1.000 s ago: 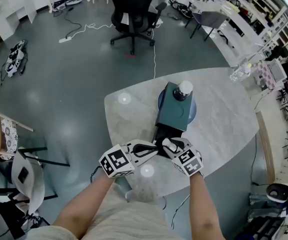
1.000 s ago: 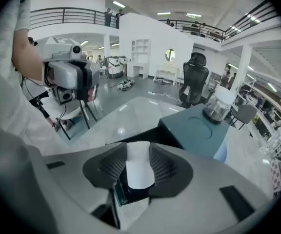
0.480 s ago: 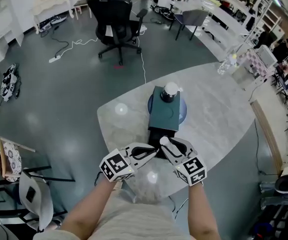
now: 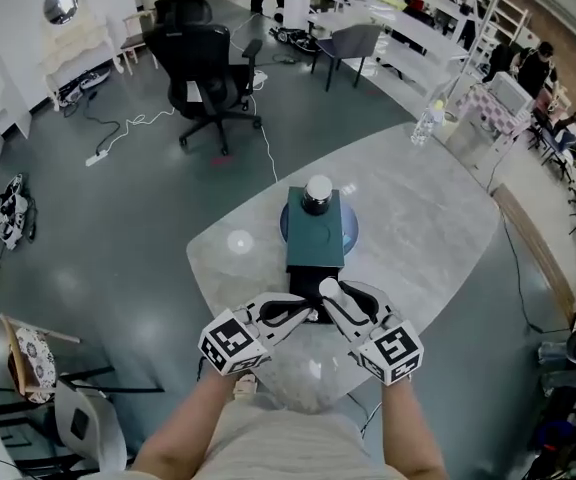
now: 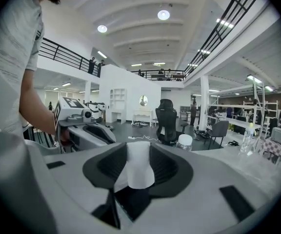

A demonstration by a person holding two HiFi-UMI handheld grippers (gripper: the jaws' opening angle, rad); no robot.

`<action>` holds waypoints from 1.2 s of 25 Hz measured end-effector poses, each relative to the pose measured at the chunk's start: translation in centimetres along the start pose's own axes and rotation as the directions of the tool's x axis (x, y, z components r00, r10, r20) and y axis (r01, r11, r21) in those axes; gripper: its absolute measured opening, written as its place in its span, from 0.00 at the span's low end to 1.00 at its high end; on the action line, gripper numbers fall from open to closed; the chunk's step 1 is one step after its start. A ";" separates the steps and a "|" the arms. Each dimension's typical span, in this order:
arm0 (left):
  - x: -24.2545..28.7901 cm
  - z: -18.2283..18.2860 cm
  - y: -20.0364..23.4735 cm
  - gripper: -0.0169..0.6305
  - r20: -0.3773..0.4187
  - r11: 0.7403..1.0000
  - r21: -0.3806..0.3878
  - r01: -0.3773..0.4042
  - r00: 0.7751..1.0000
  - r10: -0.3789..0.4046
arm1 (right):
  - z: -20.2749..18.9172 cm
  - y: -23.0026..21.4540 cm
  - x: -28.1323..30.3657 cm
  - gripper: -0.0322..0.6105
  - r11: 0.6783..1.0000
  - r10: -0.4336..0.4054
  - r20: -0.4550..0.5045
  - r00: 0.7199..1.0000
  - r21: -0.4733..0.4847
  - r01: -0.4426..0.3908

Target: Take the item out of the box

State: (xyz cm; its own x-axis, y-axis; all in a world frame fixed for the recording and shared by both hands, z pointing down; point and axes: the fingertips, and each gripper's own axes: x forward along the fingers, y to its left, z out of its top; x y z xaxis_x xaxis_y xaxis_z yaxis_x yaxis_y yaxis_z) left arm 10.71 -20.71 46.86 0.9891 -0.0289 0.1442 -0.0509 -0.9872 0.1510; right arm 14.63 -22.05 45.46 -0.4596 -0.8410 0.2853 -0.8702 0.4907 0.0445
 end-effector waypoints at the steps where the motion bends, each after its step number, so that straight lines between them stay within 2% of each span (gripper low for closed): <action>1: 0.1 0.4 -0.2 0.06 0.007 1.000 0.003 -0.002 1.000 0.002 | 0.4 -0.2 -0.5 0.31 1.000 -0.005 0.017 1.000 0.008 0.005; 14: -0.1 4.5 -2.2 0.06 0.082 0.997 0.076 0.009 0.997 -0.015 | 5.1 1.2 -4.7 0.31 1.000 -0.027 0.205 0.978 -0.003 0.028; 30: -0.9 4.7 -3.0 0.06 0.079 0.997 0.082 0.001 0.997 -0.007 | 5.4 1.8 -5.7 0.31 0.999 -0.034 0.192 0.981 -0.032 0.041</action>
State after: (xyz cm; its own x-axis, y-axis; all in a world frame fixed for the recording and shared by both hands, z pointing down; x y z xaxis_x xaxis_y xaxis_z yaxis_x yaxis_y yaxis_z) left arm 10.62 -18.45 41.67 0.9973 -0.0340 0.0658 -0.0386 -0.9968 0.0700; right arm 14.77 -17.59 38.69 -0.4549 -0.8855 0.0944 -0.8823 0.4626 0.0871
